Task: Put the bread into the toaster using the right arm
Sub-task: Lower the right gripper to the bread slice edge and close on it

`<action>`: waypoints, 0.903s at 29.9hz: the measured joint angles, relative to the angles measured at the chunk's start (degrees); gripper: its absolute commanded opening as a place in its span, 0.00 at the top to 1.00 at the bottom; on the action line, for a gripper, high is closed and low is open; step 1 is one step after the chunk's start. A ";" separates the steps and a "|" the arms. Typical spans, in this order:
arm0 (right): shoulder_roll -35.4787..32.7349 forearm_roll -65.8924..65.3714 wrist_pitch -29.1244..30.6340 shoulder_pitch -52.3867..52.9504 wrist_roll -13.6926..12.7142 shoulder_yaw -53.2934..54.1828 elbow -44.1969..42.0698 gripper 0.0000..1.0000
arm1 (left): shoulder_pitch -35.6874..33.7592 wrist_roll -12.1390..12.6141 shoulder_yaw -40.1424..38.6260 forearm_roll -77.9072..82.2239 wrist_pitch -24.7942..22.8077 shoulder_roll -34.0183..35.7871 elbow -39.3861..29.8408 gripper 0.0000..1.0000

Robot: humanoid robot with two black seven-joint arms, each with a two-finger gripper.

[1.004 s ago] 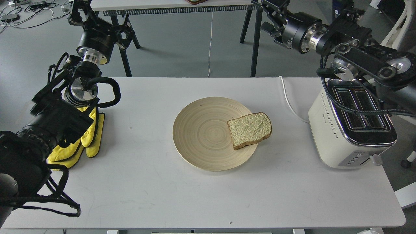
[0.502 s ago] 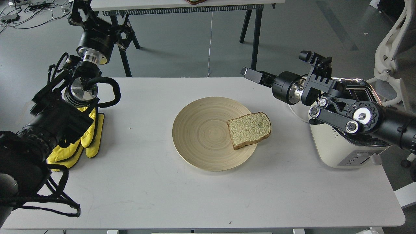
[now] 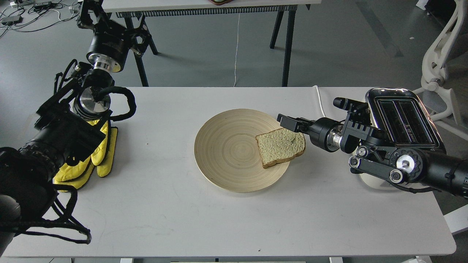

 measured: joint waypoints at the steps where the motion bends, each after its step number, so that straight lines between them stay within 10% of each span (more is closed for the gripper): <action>1: -0.17 -0.03 0.00 0.00 -0.17 -0.34 0.00 0.09 | 0.00 0.00 0.00 0.00 0.00 0.00 -0.03 0.00; 27: 3.21 0.21 0.20 -3.49 -0.38 -1.95 -6.98 0.43 | 0.00 -0.01 0.06 0.00 0.00 0.01 0.00 0.00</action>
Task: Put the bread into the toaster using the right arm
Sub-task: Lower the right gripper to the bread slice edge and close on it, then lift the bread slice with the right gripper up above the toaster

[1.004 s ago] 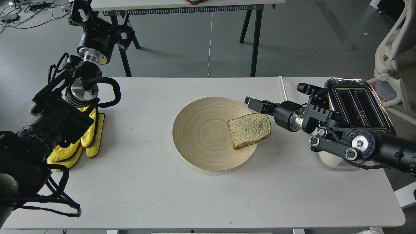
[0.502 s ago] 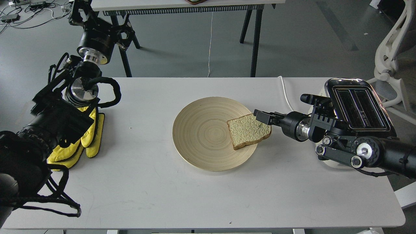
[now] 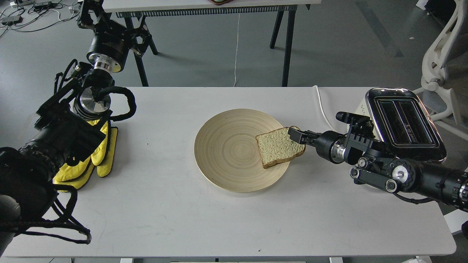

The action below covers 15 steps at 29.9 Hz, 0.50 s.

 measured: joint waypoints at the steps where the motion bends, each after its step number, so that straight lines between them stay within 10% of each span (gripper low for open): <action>1: 0.11 0.01 0.04 0.00 0.00 -0.11 -0.03 0.45 | 0.00 -0.01 -0.02 0.00 0.00 0.02 0.01 0.00; 15: 0.37 0.02 0.16 -0.11 -0.54 -0.54 0.55 0.62 | 0.00 -0.04 -0.06 0.00 0.00 0.10 0.02 0.00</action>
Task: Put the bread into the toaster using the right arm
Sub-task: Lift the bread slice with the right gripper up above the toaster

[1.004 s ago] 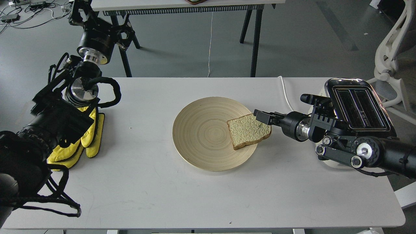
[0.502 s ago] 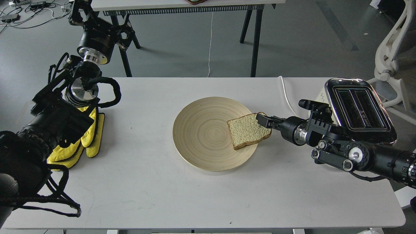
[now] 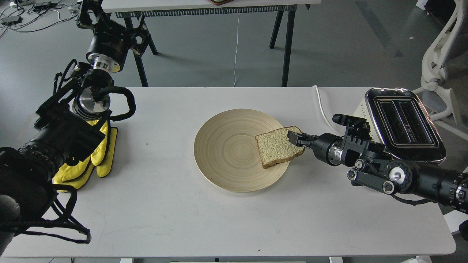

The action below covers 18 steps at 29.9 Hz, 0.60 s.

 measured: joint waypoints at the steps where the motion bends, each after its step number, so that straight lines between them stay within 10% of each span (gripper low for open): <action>1: 0.00 0.00 0.00 0.00 0.00 -0.06 0.02 0.64 | 0.00 0.00 0.00 0.00 0.00 0.00 0.00 0.00; 18: -0.67 -0.17 0.27 0.93 0.04 -1.97 0.50 1.00 | 0.00 0.00 0.00 0.00 0.00 -0.02 0.00 0.00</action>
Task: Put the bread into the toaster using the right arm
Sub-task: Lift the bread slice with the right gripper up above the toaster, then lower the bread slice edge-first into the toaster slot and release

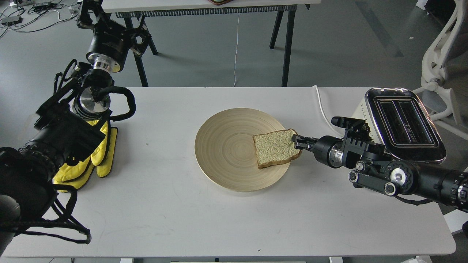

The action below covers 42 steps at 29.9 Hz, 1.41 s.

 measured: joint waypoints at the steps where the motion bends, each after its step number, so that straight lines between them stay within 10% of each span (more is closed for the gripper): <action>1: -0.09 0.09 0.00 0.10 0.08 0.23 0.08 1.00 | 0.00 0.00 0.00 0.00 0.00 0.01 0.00 0.00; 23: -20.92 0.71 3.57 18.95 -0.60 7.18 16.38 1.00 | 0.00 0.00 0.00 0.00 0.00 -0.03 -0.01 0.00; 42: -46.69 -3.36 16.72 34.39 -6.98 1.26 33.00 1.00 | 0.00 0.00 0.00 0.00 0.00 -0.08 -0.01 0.00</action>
